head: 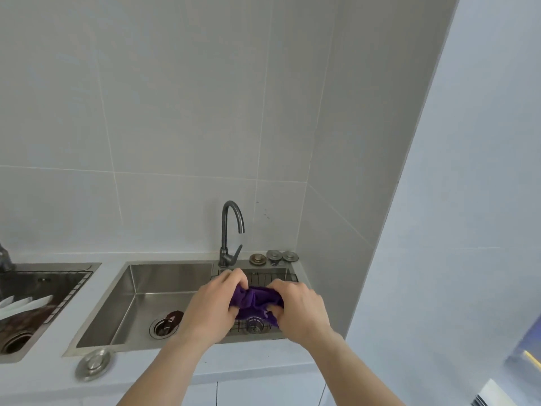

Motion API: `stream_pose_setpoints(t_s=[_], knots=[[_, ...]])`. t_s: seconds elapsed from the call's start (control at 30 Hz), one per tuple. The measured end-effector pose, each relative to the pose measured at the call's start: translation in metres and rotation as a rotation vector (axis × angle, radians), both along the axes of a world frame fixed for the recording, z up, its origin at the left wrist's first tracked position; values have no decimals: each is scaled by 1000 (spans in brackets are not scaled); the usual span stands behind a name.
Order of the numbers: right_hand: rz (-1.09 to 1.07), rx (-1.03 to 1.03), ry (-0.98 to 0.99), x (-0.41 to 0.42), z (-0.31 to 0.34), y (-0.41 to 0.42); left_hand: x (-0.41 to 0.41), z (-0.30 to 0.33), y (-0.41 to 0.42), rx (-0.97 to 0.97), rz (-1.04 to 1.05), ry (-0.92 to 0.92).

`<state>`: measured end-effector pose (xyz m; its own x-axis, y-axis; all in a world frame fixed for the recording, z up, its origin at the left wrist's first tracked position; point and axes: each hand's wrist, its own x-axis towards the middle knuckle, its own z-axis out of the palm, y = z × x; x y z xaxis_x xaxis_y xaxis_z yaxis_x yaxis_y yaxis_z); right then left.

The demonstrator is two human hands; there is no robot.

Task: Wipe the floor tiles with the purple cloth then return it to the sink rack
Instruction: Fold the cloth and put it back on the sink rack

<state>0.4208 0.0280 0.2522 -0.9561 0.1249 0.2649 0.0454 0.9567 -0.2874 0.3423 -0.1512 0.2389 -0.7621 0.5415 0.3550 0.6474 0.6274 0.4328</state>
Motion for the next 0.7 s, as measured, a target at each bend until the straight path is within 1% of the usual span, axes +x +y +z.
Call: stream_pose_setpoints(t_s=[0.13, 0.27, 0.43, 0.57, 0.7], knots=[[-43, -95, -40, -55, -20, 26, -51, -27, 16, -5, 61, -6], [-89, -158, -87, -123, -49, 65, -115, -59, 35, -48, 114, -54], [-120, -215, -178, -211, -91, 124, -205, -97, 68, -163, 144, -164], [-137, -248, -238, -274, -128, 167, -267, -122, 103, -187, 197, -257], [-160, -252, -321, -316, -168, 196, -308, -154, 128, -213, 211, -391]])
